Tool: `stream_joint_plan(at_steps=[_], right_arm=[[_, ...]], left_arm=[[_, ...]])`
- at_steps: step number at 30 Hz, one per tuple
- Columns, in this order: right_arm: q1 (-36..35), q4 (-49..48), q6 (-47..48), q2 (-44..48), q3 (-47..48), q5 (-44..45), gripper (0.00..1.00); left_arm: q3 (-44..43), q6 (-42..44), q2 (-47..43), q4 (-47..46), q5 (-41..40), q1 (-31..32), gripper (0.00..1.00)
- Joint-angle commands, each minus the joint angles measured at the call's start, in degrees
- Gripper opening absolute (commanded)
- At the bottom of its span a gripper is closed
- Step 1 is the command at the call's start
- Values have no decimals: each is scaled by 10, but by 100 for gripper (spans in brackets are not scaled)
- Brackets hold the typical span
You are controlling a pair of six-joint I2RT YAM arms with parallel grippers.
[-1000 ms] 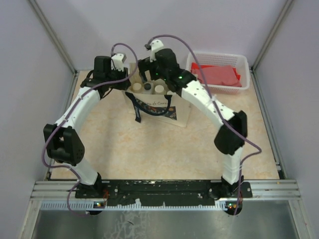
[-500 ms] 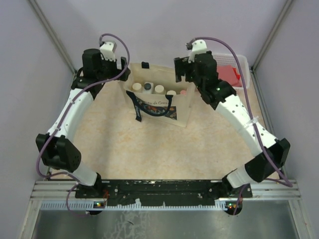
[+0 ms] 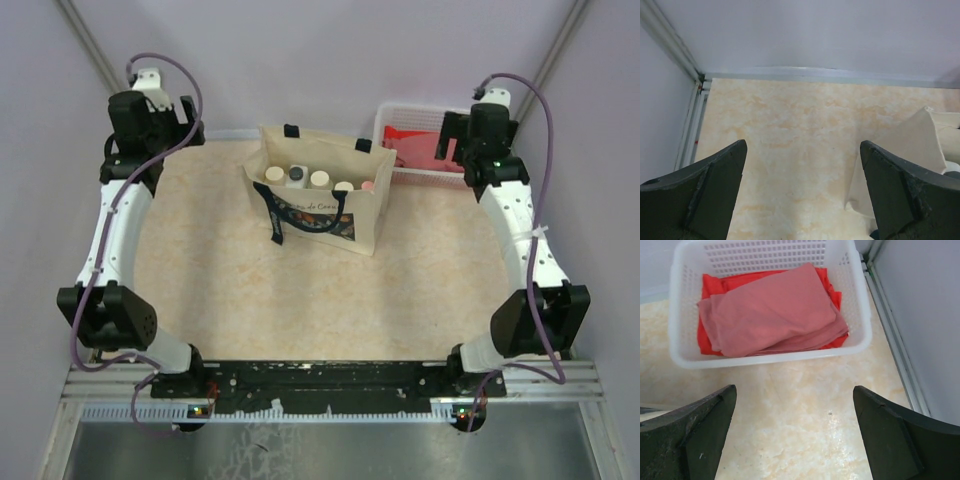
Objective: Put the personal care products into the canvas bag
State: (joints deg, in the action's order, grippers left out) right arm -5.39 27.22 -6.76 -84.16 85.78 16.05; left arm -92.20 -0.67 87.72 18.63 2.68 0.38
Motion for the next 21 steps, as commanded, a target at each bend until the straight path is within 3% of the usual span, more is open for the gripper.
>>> stream_joint_plan(at_steps=[1, 7, 21], right_arm=[[26, 9, -10, -18, 2, 6, 99], [51, 11, -7, -31, -7, 9, 99], [56, 9, 5, -43, 10, 12, 99]], left_arm=[[8, -49, -4, 24, -66, -1, 100], [-13, -79, 13, 64, -148, 0, 100], [16, -71, -6, 36, -138, 0, 100]])
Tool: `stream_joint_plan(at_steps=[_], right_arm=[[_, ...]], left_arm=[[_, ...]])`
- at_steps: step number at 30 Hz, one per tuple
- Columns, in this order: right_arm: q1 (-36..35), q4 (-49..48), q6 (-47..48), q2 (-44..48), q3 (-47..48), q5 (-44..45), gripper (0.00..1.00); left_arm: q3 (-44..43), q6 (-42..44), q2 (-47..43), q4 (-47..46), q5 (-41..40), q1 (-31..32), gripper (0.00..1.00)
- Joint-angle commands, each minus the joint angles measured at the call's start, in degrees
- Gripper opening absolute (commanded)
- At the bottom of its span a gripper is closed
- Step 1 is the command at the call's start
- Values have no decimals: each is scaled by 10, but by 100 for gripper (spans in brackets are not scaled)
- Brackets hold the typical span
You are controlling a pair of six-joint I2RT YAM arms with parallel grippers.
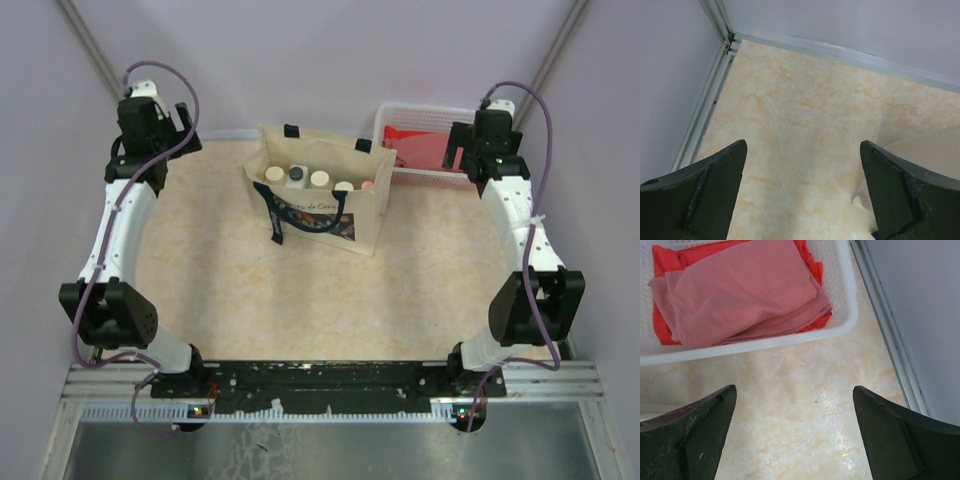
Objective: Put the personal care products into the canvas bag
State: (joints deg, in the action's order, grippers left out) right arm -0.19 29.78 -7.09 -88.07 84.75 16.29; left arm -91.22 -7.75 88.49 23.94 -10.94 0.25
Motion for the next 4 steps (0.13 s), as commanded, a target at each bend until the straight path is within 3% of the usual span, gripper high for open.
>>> stream_joint_plan(at_steps=[1, 4], right_arm=[[4, -16, 10, -3, 20, 9, 99], [4, -14, 13, 0, 17, 12, 99]], left_arm=[[7, -1, -14, -17, -1, 2, 100], [9, -3, -14, -19, 1, 2, 100]])
